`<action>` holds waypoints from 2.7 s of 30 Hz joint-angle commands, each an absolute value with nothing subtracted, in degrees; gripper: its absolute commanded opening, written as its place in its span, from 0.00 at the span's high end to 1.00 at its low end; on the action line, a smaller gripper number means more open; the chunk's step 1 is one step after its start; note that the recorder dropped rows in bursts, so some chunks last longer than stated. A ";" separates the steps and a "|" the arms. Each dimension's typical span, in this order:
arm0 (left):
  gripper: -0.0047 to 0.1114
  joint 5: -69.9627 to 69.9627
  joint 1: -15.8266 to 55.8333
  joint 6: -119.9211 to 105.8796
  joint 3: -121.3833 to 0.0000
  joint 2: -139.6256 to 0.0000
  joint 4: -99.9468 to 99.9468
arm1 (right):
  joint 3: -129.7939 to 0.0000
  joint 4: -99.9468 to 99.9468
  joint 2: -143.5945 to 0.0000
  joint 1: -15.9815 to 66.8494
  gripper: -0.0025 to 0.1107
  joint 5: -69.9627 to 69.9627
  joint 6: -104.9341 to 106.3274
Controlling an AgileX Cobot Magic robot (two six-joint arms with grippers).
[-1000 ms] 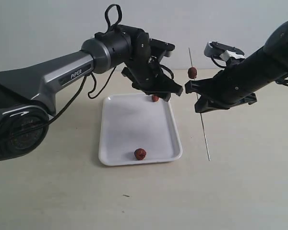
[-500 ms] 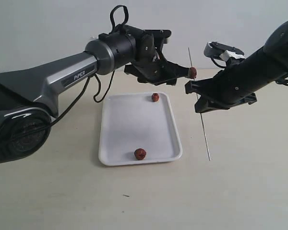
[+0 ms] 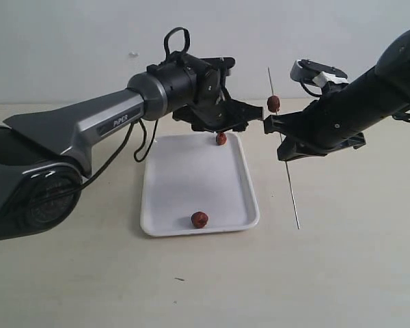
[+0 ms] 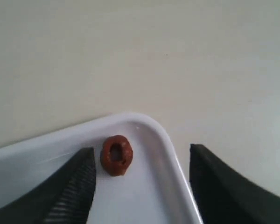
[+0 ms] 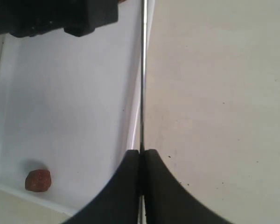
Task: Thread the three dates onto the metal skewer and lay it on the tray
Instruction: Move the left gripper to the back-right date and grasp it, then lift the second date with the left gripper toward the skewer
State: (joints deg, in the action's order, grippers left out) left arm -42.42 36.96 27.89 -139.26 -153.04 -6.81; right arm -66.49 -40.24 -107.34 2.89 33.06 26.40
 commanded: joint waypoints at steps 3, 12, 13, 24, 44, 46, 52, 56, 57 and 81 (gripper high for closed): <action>0.46 -40.26 37.08 30.61 -139.23 -153.71 -8.70 | -66.88 -39.93 -106.41 2.66 0.98 32.59 26.92; 0.46 -40.36 37.08 34.15 -139.23 -154.43 -10.15 | -66.88 -39.93 -106.70 2.66 0.98 32.81 26.92; 0.46 -40.36 37.08 34.43 -139.23 -154.75 -10.15 | -66.88 -39.93 -106.70 2.66 0.98 32.99 26.92; 0.48 -38.46 37.08 39.10 -139.23 -156.41 -13.63 | -66.88 -39.93 -106.70 2.66 0.98 35.06 26.92; 0.51 -39.47 37.08 39.71 -139.23 -157.79 -14.23 | -66.88 -39.93 -106.70 2.66 0.98 34.83 26.92; 0.51 -39.47 37.08 39.71 -139.23 -157.79 -14.23 | -66.88 -39.93 -106.70 2.66 0.98 34.83 26.92; 0.59 -39.70 37.08 39.62 -139.23 -157.79 -14.23 | -66.88 -39.93 -106.70 2.66 0.98 34.83 26.92; 0.73 -39.94 37.08 39.39 -139.23 -157.79 -14.23 | -66.88 -39.93 -106.70 2.66 0.98 34.70 26.92; 0.73 -39.94 37.08 39.39 -139.23 -157.79 -14.23 | -66.88 -39.93 -106.70 2.66 0.98 34.71 27.04; 0.85 -41.31 37.08 39.01 -139.23 -157.67 -14.35 | -66.88 -39.93 -106.70 2.66 0.98 34.22 27.31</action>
State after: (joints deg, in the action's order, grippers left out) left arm -39.02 36.96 39.25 -139.15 -157.31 -14.48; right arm -66.49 -40.24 -107.34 2.89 34.79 26.72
